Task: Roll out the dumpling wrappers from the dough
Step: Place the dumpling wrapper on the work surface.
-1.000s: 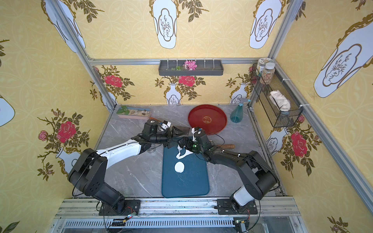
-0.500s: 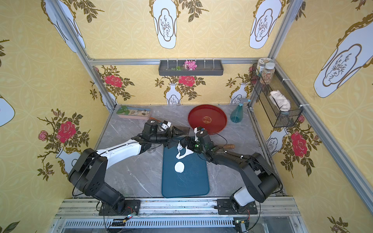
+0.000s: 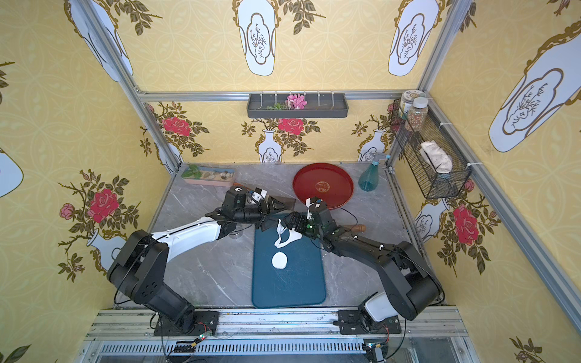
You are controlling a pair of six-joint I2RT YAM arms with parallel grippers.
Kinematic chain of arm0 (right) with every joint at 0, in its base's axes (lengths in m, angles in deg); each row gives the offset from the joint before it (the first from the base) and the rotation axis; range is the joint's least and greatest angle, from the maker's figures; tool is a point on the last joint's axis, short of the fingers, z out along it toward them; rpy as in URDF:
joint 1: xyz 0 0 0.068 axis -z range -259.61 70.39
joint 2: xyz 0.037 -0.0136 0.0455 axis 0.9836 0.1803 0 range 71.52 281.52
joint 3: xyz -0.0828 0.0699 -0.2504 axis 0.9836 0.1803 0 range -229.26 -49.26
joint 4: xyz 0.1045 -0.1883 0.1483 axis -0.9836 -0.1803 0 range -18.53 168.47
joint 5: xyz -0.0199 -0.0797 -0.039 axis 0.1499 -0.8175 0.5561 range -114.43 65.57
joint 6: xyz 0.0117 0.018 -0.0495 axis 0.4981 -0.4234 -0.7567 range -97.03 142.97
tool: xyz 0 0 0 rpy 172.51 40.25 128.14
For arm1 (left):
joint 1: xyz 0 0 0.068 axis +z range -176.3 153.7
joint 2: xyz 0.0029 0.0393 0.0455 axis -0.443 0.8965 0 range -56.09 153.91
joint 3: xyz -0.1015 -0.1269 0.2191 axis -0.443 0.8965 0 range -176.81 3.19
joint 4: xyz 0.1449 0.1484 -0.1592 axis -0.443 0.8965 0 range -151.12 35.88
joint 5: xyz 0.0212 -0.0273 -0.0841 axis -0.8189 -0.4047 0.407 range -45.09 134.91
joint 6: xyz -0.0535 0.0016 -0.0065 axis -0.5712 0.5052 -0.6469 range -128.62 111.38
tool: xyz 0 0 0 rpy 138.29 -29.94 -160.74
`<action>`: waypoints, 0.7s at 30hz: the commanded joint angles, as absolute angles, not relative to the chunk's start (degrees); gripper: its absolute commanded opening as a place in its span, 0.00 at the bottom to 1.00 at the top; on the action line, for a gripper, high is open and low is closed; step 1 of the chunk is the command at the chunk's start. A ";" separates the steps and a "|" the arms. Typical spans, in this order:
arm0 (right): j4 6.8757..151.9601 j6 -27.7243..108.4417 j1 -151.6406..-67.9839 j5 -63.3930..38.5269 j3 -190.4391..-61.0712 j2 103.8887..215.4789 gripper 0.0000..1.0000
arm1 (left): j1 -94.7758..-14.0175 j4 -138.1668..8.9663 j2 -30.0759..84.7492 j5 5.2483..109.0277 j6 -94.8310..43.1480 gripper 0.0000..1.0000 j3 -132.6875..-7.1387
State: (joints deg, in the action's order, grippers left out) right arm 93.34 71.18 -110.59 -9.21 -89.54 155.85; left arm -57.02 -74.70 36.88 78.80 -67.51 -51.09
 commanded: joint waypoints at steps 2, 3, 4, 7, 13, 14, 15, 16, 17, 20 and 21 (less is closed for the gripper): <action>95.95 70.96 -110.90 -7.17 -90.39 156.13 0.97 | -56.91 -75.06 37.47 79.70 -66.92 1.00 -51.24; 96.17 71.01 -111.06 -6.80 -90.67 156.56 0.97 | -56.91 -75.03 37.42 79.63 -66.97 1.00 -51.29; 96.26 71.06 -111.24 -6.53 -90.98 157.05 0.97 | -56.97 -75.08 37.43 79.68 -66.93 1.00 -51.28; 97.15 71.24 -112.02 -6.24 -91.62 158.20 0.97 | -56.89 -75.05 37.43 79.78 -66.95 1.00 -51.30; 97.37 71.98 -112.48 -6.32 -92.51 160.19 0.97 | -56.89 -75.02 37.08 79.80 -66.96 1.00 -51.13; 97.06 72.19 -112.40 -6.71 -92.54 160.22 0.97 | -56.96 -75.01 37.02 79.86 -66.97 1.00 -51.09; 96.29 72.32 -112.32 -7.38 -92.62 160.29 0.97 | -56.92 -75.09 36.98 79.80 -66.94 1.00 -51.08; 95.29 72.29 -112.28 -7.91 -92.70 160.30 0.97 | -56.89 -75.08 36.98 79.79 -66.96 1.00 -50.99; 94.43 72.26 -112.17 -8.22 -93.03 160.38 0.97 | -56.90 -75.09 37.01 79.89 -66.98 1.00 -51.01; 93.25 72.20 -111.74 -8.41 -93.08 160.40 0.97 | -56.89 -75.09 36.90 79.83 -66.90 1.00 -50.87; 93.11 72.19 -111.60 -8.47 -92.90 160.41 0.97 | -56.89 -75.05 36.92 79.84 -66.91 1.00 -50.88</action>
State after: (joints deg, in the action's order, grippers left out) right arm 93.84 72.16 -111.84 -7.15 -92.73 160.18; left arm -57.02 -74.70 36.99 79.17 -67.51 -51.16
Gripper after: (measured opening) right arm 0.972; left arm 0.999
